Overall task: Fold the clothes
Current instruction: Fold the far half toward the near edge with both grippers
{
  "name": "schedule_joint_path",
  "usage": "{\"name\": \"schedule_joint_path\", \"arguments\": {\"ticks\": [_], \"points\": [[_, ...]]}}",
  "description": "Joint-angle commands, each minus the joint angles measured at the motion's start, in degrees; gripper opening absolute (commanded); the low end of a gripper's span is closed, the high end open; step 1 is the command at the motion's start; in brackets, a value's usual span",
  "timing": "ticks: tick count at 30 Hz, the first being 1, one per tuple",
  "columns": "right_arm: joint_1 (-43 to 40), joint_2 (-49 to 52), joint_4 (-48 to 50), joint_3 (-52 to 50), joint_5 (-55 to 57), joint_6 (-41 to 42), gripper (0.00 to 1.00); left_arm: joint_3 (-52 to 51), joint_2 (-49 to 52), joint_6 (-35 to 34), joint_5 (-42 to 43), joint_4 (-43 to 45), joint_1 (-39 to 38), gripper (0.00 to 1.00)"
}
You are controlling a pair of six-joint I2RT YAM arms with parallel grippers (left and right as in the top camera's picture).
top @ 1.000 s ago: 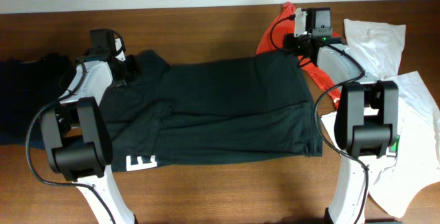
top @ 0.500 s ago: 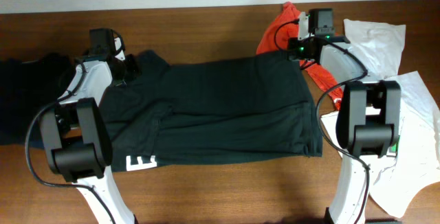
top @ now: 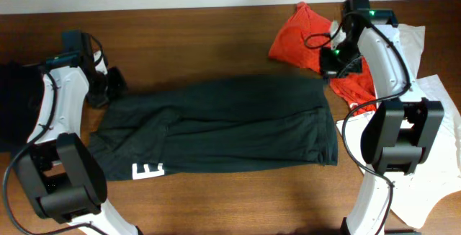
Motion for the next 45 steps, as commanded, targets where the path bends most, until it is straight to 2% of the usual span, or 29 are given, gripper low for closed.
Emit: {"name": "schedule_joint_path", "arguments": {"ticks": [1,11,13,15,22,23,28,30,32,38,42,45], "points": [[-0.2,-1.4,-6.2,1.0,0.5,0.7,0.04,0.5,-2.0,-0.3,-1.3,-6.5,2.3,0.00],[-0.2,-1.4,-20.4,-0.3,0.9,0.6,0.04,0.4,-2.0,2.4,-1.4,-16.3,4.5,0.00],[-0.2,-1.4,-22.2,-1.5,3.2,0.7,0.04,0.4,-2.0,2.6,-3.8,-18.2,4.5,0.00],[-0.2,-1.4,-22.3,-3.1,3.6,0.7,0.04,0.4,-2.0,2.6,-6.2,-20.1,4.5,0.00],[-0.2,-1.4,-22.0,-6.1,6.0,0.7,0.04,0.0,-2.0,2.6,-6.3,-22.8,4.3,0.00],[-0.2,-1.4,-21.5,-6.1,6.9,0.7,0.04,-0.3,-2.0,2.6,-6.1,-22.1,4.2,0.00],[-0.2,-1.4,-10.4,-5.9,4.8,0.7,0.04,-0.3,-2.0,4.1,1.1,-6.3,4.1,0.00],[-0.2,-1.4,-8.8,-4.3,4.4,0.7,0.04,0.3,-2.1,4.1,5.0,-0.4,4.1,0.00],[-0.2,-1.4,-8.8,-1.8,4.4,0.7,0.04,1.8,-2.2,4.1,7.6,2.0,4.1,0.00],[-0.2,-1.4,-9.9,5.7,4.4,0.7,0.04,7.9,-2.9,5.6,10.4,2.9,4.1,0.00],[-0.2,-1.4,-10.2,8.4,4.7,0.7,0.04,8.4,-5.0,8.4,12.2,2.8,4.1,0.00],[-0.2,-1.4,-11.3,8.6,4.7,0.7,0.04,8.1,-5.2,9.2,10.6,-0.9,4.1,0.00]]}}
